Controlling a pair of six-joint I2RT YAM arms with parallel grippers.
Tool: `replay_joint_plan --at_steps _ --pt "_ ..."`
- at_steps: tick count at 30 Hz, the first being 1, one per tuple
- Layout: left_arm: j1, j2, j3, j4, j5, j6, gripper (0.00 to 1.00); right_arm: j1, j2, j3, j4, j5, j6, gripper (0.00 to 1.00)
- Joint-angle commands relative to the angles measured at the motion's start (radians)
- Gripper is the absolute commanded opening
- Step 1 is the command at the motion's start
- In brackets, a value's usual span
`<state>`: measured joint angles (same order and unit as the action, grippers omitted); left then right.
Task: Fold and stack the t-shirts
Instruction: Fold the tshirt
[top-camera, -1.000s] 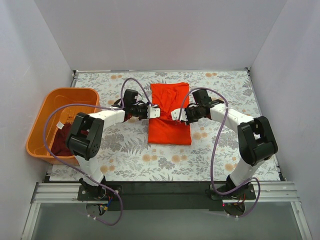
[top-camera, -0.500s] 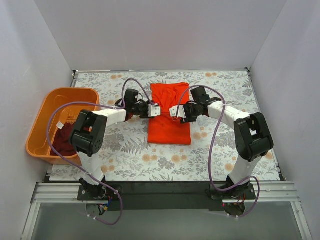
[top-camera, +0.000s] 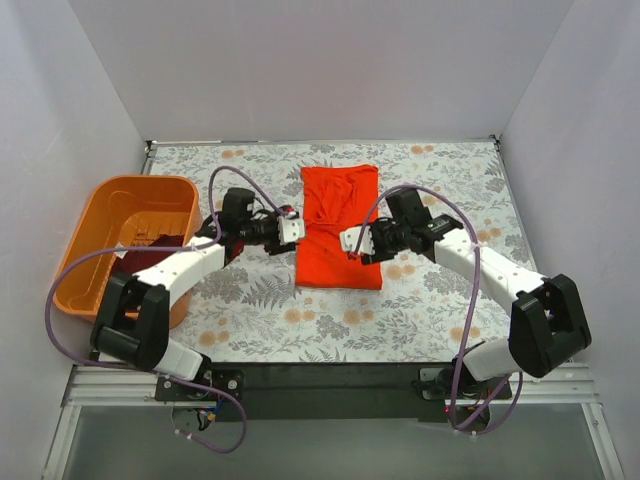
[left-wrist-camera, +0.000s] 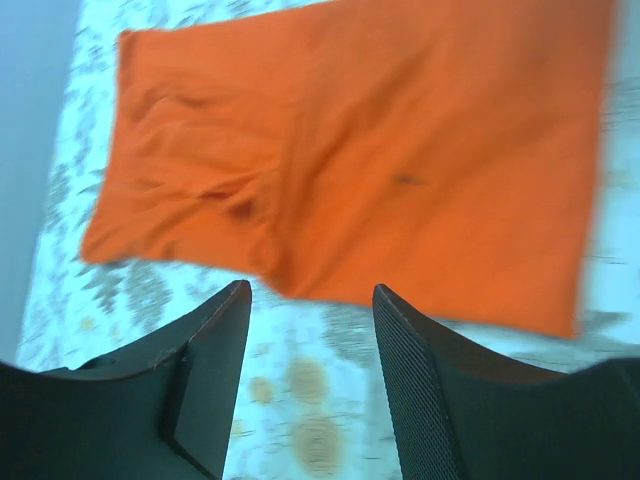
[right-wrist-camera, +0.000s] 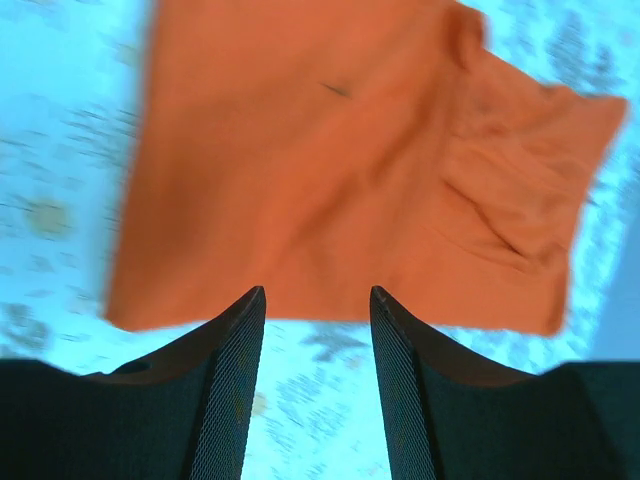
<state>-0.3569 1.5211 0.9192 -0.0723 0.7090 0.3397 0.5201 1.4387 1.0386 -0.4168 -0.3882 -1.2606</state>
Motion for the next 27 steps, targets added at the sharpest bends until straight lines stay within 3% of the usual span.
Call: replay_joint_plan --at_steps 1,11,21,24,26,27 --pt "-0.063 -0.105 -0.135 -0.070 0.044 -0.027 0.52 0.067 -0.026 -0.087 -0.059 -0.034 0.075 0.52" --pt "-0.163 -0.076 -0.238 0.000 0.000 -0.025 0.57 0.103 0.052 -0.204 -0.027 -0.011 0.086 0.47" --pt "-0.171 0.010 -0.292 0.026 -0.037 0.048 0.54 0.104 0.092 -0.261 0.004 0.014 0.075 0.43" --pt "-0.171 0.033 -0.295 0.031 -0.055 0.056 0.52 0.107 0.092 -0.282 0.038 0.041 0.085 0.38" --pt "-0.171 0.043 -0.293 0.032 -0.069 0.061 0.39 0.107 0.103 -0.281 0.046 0.052 0.101 0.32" --pt "-0.169 0.050 -0.292 0.031 -0.071 0.058 0.29 0.107 0.106 -0.276 0.049 0.061 0.107 0.23"
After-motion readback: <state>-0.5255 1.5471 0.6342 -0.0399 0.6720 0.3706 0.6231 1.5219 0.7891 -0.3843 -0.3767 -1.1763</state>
